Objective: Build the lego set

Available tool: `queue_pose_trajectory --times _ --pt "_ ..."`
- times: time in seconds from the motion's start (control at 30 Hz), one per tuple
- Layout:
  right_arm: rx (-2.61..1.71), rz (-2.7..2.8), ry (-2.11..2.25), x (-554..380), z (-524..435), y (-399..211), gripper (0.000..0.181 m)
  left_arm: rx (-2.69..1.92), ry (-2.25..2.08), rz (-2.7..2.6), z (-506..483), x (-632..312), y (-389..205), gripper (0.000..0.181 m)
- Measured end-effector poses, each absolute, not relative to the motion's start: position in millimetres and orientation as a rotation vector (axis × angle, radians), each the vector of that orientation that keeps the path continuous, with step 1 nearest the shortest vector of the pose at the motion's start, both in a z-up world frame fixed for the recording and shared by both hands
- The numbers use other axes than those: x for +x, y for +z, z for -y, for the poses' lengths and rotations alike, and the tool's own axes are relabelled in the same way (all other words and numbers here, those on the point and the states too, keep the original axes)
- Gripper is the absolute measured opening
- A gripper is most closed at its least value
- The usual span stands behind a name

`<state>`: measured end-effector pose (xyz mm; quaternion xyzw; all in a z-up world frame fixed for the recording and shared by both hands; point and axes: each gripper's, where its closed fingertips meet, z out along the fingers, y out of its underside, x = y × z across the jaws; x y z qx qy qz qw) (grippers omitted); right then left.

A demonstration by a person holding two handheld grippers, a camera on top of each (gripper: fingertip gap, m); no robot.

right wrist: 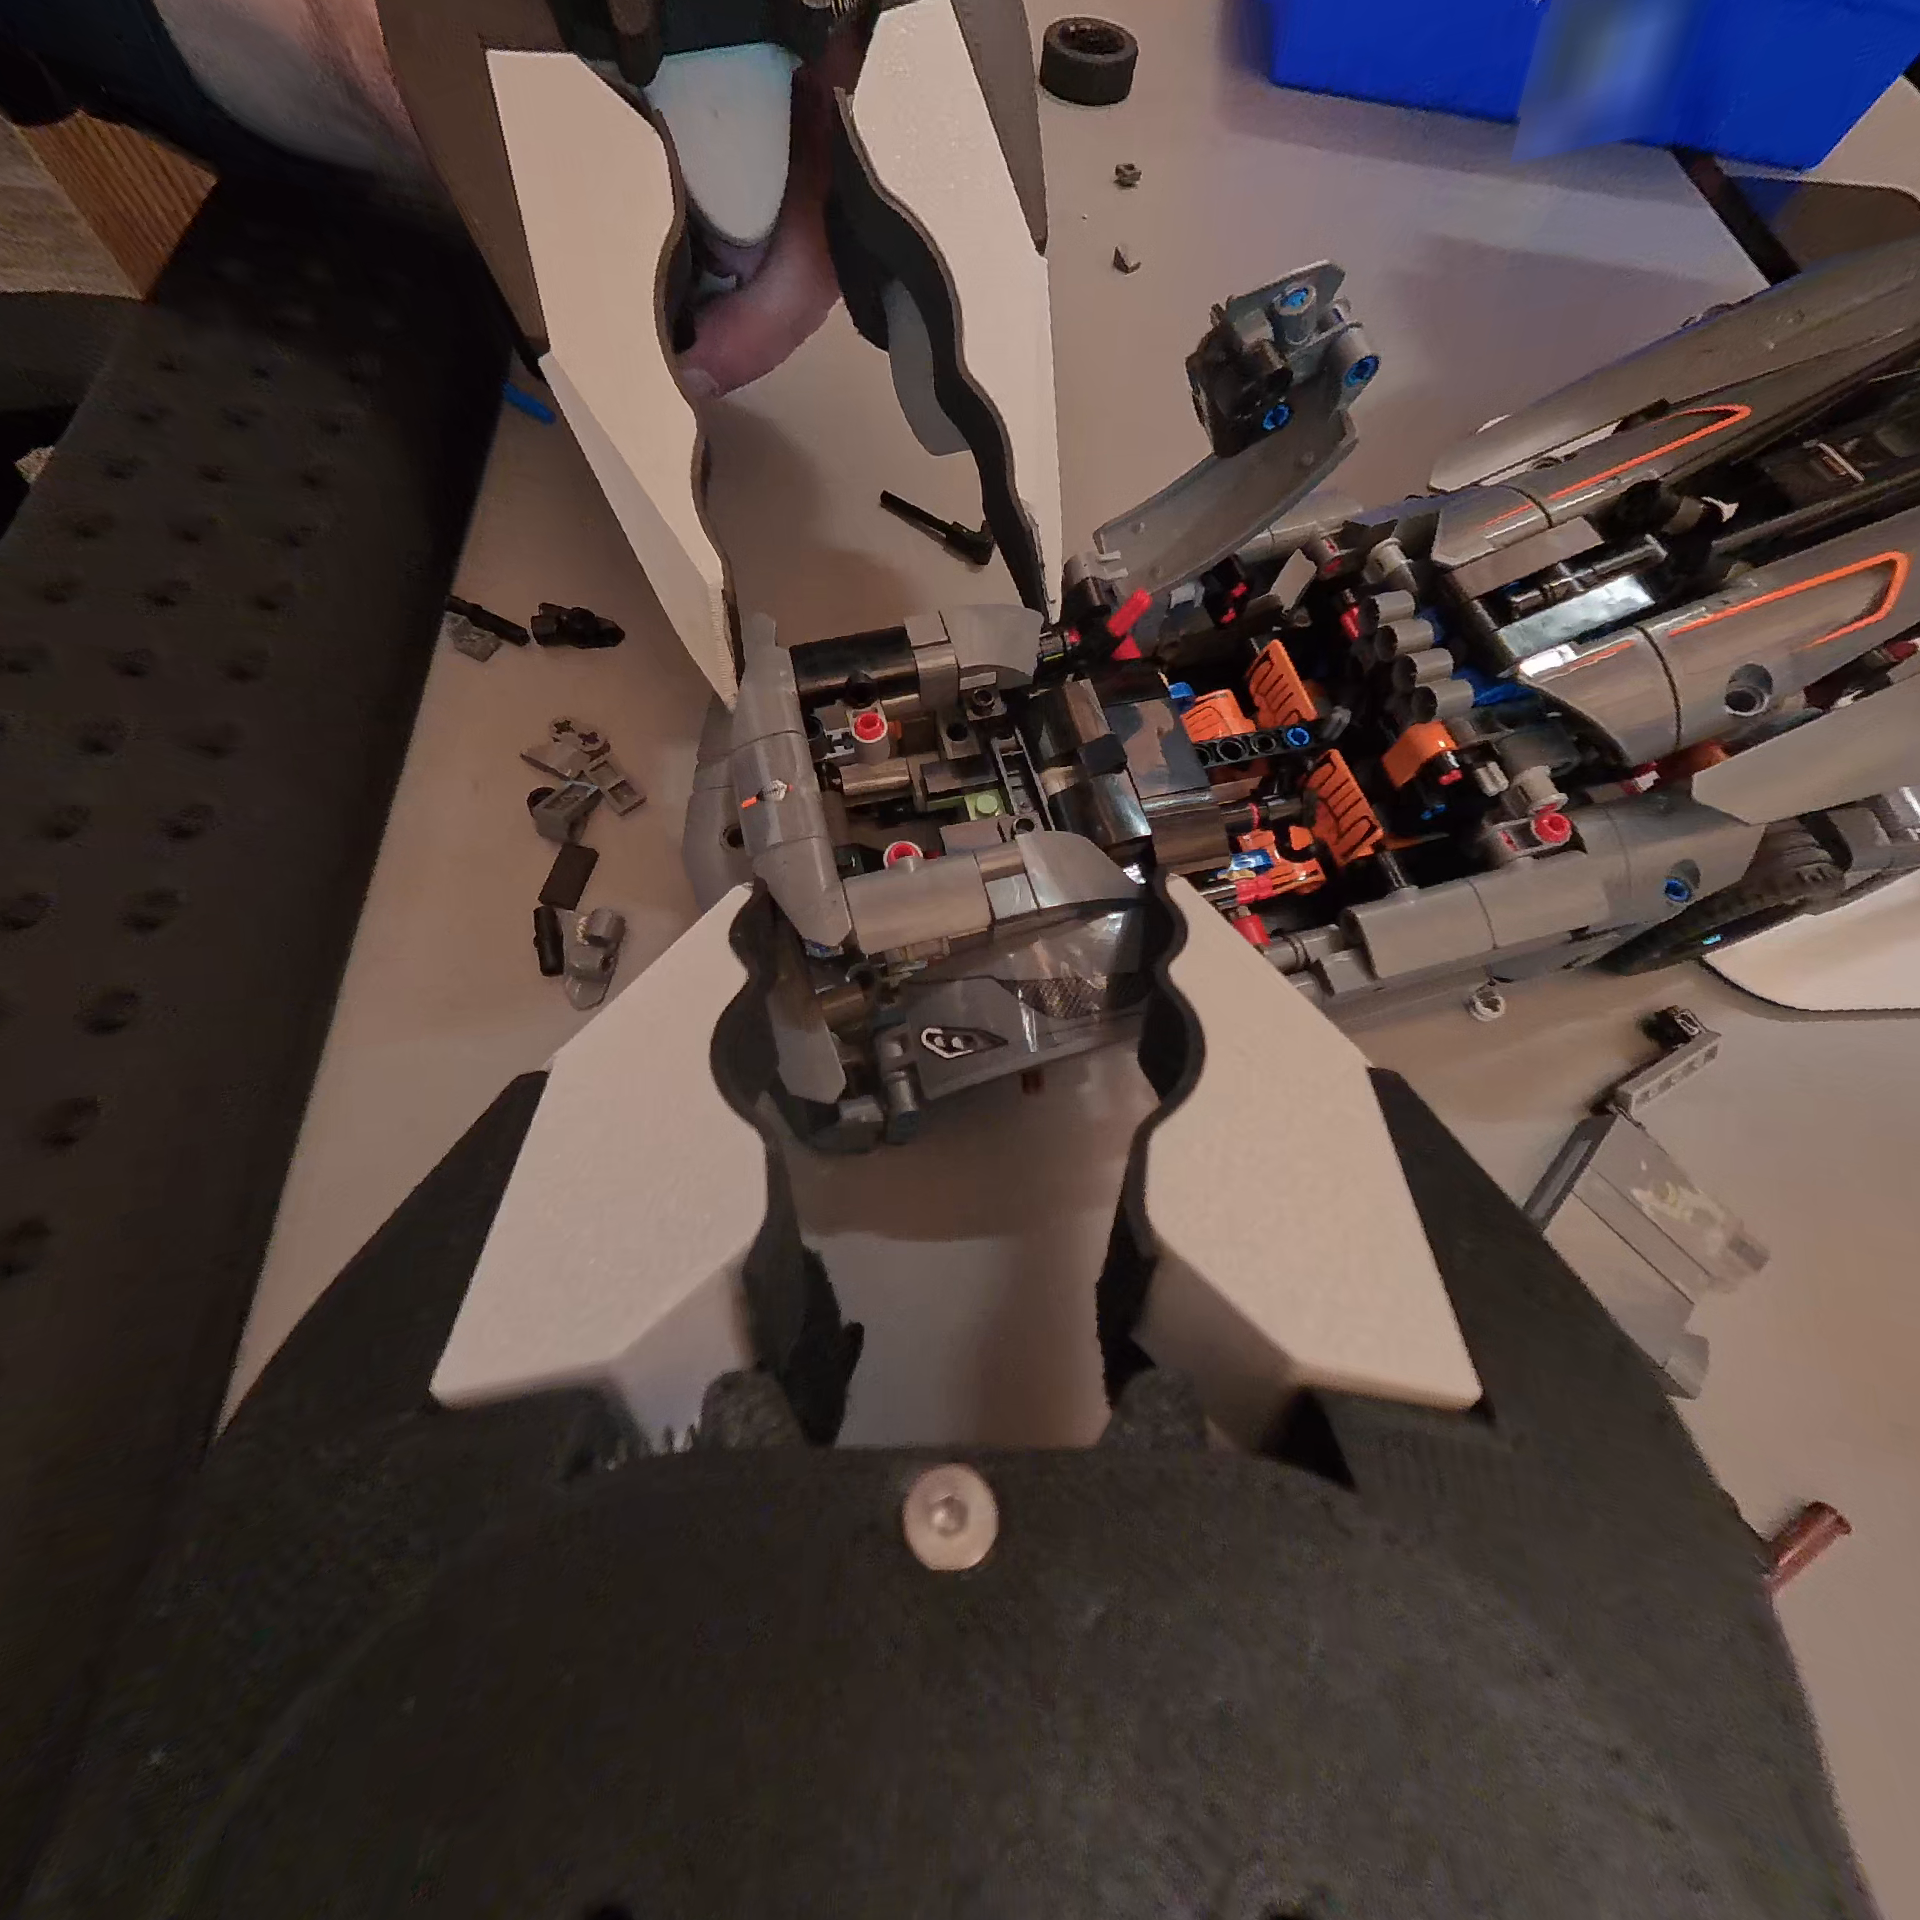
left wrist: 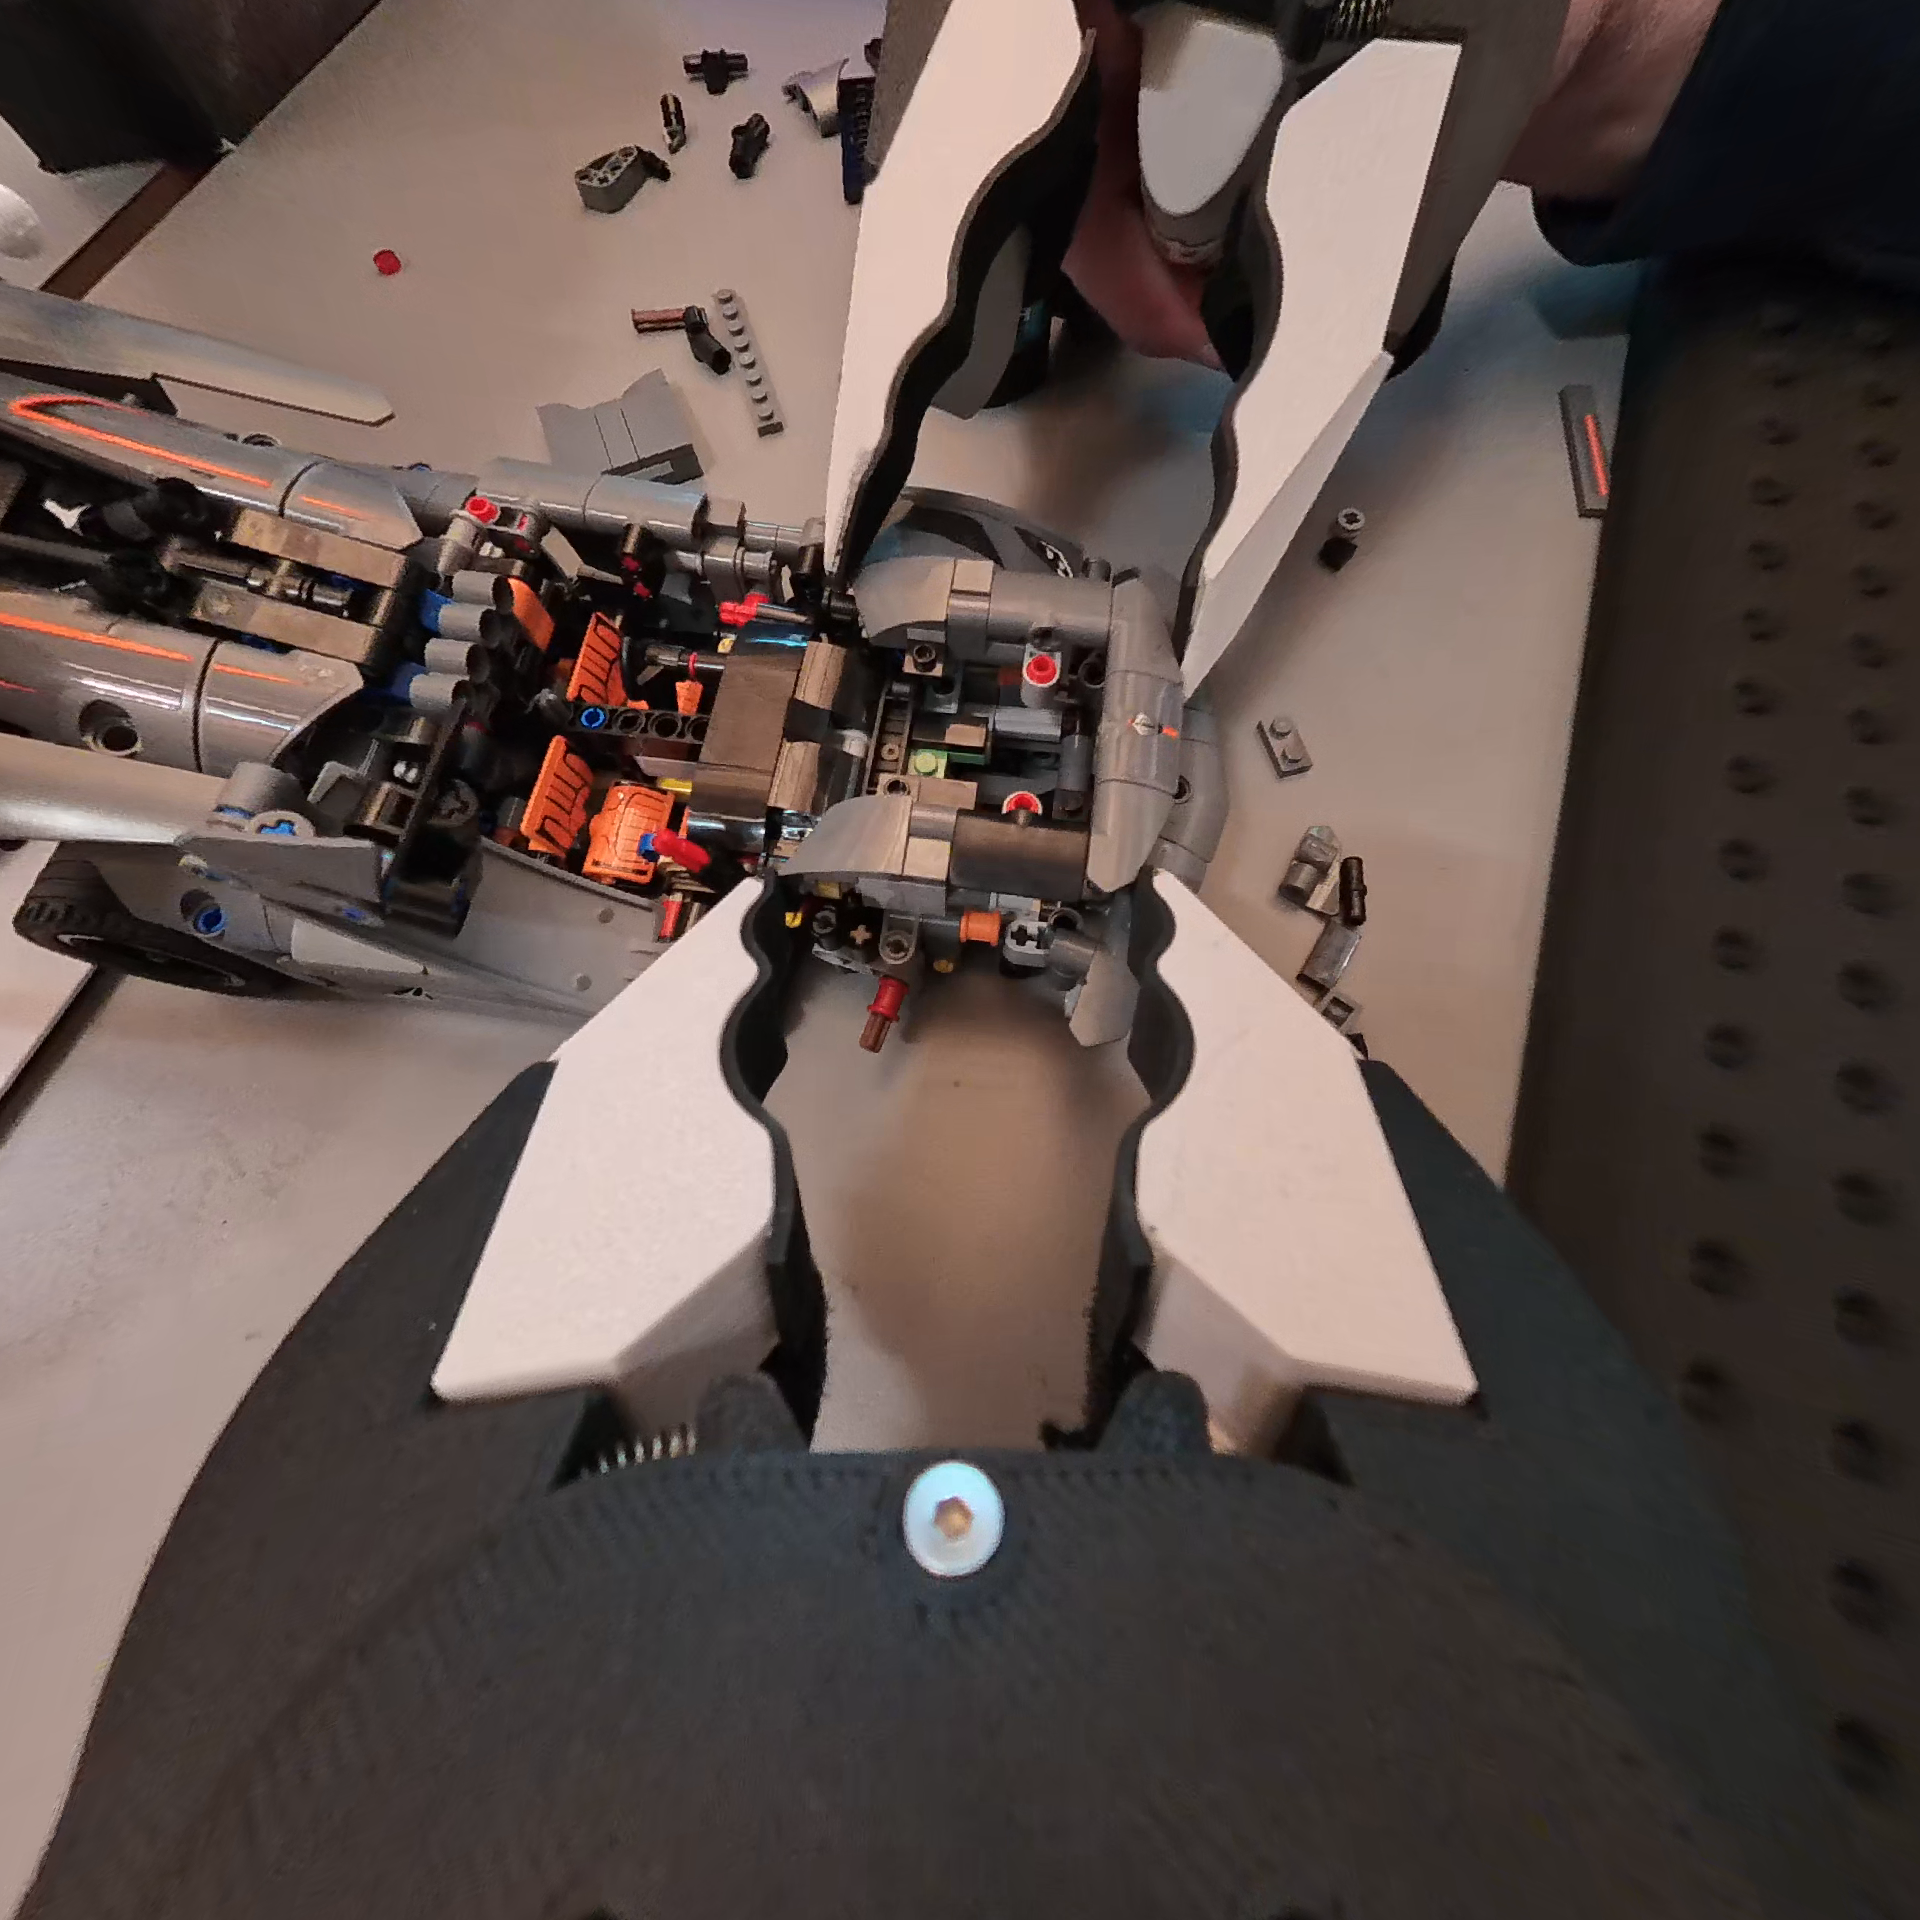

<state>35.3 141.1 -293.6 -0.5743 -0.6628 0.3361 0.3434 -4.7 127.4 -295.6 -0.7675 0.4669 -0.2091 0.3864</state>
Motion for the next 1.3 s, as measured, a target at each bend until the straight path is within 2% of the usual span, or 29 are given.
queue_pose_trajectory --times 0.77,0.97,1.07,1.3 --pt "-1.488 1.722 0.869 35 -141 -293 0.068 -1.949 -0.512 -1.209 -127 -5 -296 0.062" --pt "-1.475 1.704 0.855 38 -143 -287 0.072 -1.953 -0.443 -1.257 -125 -12 -295 0.069" --pt "-1.447 1.653 0.868 42 -145 -273 0.069 -1.904 -0.418 -1.244 -125 -18 -278 0.061" --pt "-1.452 1.573 0.815 54 -155 -265 0.050 -1.822 -0.264 -1.177 -130 -30 -241 0.016"
